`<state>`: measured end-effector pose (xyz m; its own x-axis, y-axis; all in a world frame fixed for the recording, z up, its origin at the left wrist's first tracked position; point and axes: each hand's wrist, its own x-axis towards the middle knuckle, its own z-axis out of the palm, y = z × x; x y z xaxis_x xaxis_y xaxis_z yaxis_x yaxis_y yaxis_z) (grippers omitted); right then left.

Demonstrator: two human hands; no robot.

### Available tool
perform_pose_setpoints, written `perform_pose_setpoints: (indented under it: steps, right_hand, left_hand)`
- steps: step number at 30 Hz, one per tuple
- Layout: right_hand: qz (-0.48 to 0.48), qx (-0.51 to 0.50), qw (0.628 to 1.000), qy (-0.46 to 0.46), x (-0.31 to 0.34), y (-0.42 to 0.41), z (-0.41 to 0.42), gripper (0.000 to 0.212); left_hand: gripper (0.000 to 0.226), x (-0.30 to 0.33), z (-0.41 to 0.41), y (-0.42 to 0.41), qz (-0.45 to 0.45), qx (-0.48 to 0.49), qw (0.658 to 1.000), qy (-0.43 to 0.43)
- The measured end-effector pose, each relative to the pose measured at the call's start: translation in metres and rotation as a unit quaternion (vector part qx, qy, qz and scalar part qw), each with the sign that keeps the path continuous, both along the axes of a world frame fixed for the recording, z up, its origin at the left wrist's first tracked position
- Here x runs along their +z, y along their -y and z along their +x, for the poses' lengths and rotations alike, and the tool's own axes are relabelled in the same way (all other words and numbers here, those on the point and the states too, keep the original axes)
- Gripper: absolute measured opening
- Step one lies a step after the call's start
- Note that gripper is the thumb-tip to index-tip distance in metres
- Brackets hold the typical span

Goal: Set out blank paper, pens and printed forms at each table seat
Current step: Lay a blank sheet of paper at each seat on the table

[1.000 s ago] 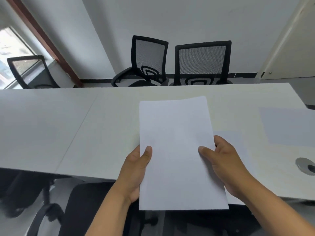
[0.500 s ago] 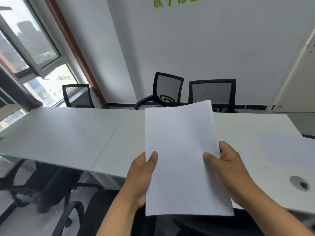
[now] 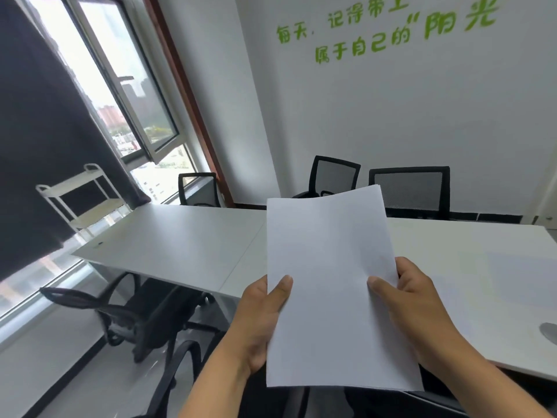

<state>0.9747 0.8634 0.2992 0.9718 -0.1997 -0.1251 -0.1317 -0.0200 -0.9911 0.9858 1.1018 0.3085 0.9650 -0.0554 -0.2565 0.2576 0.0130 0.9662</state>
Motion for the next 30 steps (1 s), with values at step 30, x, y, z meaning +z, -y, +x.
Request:
perform_pose_setpoints:
  steps: [30]
  right_hand:
    - [0.007, -0.090, 0.993, -0.077, -0.104, -0.276, 0.152, 0.014]
  left_hand:
    - [0.029, -0.115, 0.201, -0.269, 0.003, -0.039, 0.994, -0.103]
